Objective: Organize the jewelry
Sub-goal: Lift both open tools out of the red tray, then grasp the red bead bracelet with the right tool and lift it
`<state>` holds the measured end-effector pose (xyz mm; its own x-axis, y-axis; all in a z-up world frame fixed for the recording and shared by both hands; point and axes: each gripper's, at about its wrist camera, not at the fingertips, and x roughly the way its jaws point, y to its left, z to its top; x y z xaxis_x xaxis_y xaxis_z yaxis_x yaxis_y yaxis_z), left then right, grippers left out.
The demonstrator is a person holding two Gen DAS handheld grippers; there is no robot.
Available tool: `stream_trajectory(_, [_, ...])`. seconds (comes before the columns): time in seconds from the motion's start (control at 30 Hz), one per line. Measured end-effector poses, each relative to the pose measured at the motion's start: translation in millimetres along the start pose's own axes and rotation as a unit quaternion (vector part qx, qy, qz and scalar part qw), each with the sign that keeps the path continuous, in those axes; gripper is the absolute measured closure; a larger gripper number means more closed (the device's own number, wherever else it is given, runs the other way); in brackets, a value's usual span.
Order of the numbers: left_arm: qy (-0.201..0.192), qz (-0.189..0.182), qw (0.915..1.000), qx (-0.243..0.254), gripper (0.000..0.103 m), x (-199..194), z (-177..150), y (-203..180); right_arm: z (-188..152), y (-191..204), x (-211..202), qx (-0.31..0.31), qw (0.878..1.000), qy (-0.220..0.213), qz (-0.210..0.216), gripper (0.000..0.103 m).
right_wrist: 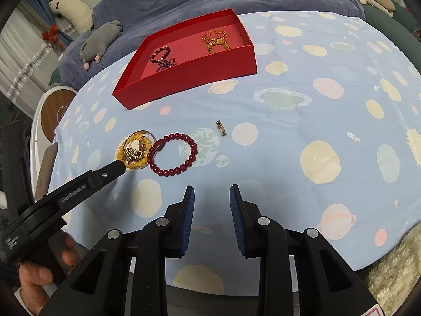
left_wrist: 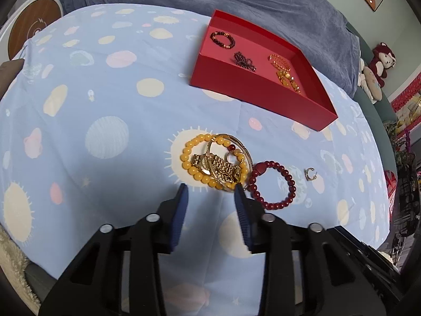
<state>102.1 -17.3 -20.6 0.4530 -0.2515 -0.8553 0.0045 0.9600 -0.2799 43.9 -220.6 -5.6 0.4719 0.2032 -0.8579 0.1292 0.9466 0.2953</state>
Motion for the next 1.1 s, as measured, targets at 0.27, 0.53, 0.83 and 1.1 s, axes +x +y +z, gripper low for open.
stream_trajectory(0.27, [0.005,-0.001,1.0000,0.006,0.093,12.7,4.0,-2.2,-0.2,-1.4,6.5,0.002,1.000,0.008,0.001,0.075])
stream_trajectory(0.53, [0.014,-0.005,0.9999,0.001,0.103,7.0,-3.1,15.0,1.8,4.9,8.9,-0.004,1.000,0.009,0.006,0.075])
stream_trajectory(0.83, [0.012,-0.005,0.9997,-0.020,0.103,-8.0,-14.2,35.0,12.6,23.3,21.0,-0.025,1.000,0.008,0.007,0.075])
stream_trajectory(1.1, [0.008,-0.015,0.9996,-0.024,0.076,2.9,0.9,17.8,22.1,29.5,26.1,-0.030,1.000,0.006,0.005,0.075])
